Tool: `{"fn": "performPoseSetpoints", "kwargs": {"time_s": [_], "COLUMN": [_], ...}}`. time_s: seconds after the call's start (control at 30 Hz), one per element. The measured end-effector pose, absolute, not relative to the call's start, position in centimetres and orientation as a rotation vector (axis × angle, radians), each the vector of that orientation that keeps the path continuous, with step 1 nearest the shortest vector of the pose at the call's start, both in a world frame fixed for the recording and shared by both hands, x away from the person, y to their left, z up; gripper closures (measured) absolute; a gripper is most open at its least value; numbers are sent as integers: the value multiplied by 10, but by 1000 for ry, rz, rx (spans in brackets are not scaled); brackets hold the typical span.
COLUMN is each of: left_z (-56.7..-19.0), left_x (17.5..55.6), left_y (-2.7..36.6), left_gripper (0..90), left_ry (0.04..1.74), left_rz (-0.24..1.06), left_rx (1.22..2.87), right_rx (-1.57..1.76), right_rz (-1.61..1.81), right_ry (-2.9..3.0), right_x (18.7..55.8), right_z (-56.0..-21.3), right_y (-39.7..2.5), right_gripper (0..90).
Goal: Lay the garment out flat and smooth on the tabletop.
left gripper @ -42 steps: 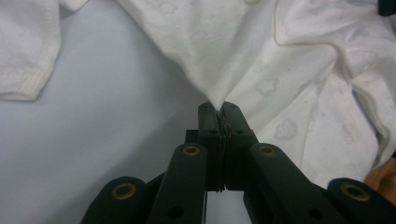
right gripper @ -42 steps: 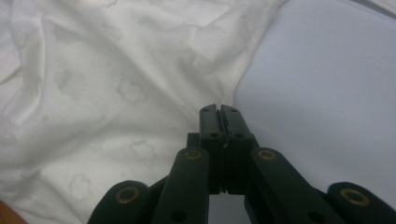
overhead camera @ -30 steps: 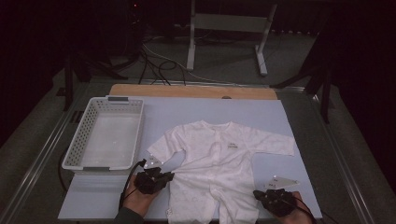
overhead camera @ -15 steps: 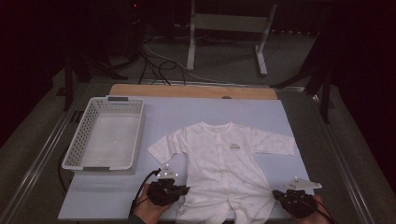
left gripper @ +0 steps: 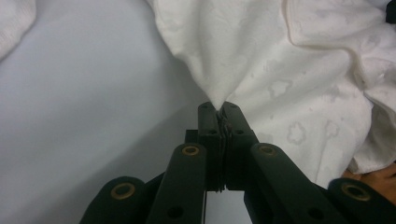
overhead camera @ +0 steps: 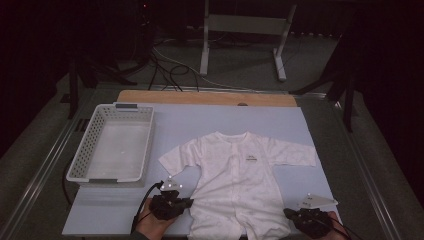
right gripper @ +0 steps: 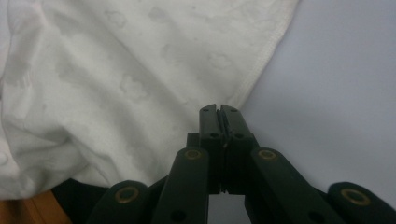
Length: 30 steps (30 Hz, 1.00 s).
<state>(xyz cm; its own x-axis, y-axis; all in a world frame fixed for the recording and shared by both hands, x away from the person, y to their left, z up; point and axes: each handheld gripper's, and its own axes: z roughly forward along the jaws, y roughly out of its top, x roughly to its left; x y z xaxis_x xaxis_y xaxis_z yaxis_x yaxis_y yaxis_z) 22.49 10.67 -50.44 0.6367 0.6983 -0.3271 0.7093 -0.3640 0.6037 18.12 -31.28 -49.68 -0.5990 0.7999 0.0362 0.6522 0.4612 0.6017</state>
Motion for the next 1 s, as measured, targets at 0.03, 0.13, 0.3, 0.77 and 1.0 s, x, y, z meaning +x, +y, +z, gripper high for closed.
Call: {"fn": "performPoseSetpoints", "kwargs": {"time_s": [0.03,0.13,0.3,0.77,1.0], "left_z": [-504,-501,-491,-474,-469], "left_x": [222,219,222,235,242], "left_y": [104,100,105,114,115], "left_gripper": [882,840,679,292,97], "left_ry": [1069,1025,1013,1006,997], "left_rz": [-35,-22,35,166,197], "left_rx": [2118,2119,2021,1917,1890], "right_rx": [1265,1291,1342,1322,1305], "right_rz": [845,824,913,1215,1233], "right_ry": [2456,2416,2354,2153,2115], "right_x": [181,180,183,208,216], "right_z": [-497,-497,-495,-480,-475], "right_y": [-312,-322,-335,-345,-341], "right_gripper": [888,891,801,232,115]}}
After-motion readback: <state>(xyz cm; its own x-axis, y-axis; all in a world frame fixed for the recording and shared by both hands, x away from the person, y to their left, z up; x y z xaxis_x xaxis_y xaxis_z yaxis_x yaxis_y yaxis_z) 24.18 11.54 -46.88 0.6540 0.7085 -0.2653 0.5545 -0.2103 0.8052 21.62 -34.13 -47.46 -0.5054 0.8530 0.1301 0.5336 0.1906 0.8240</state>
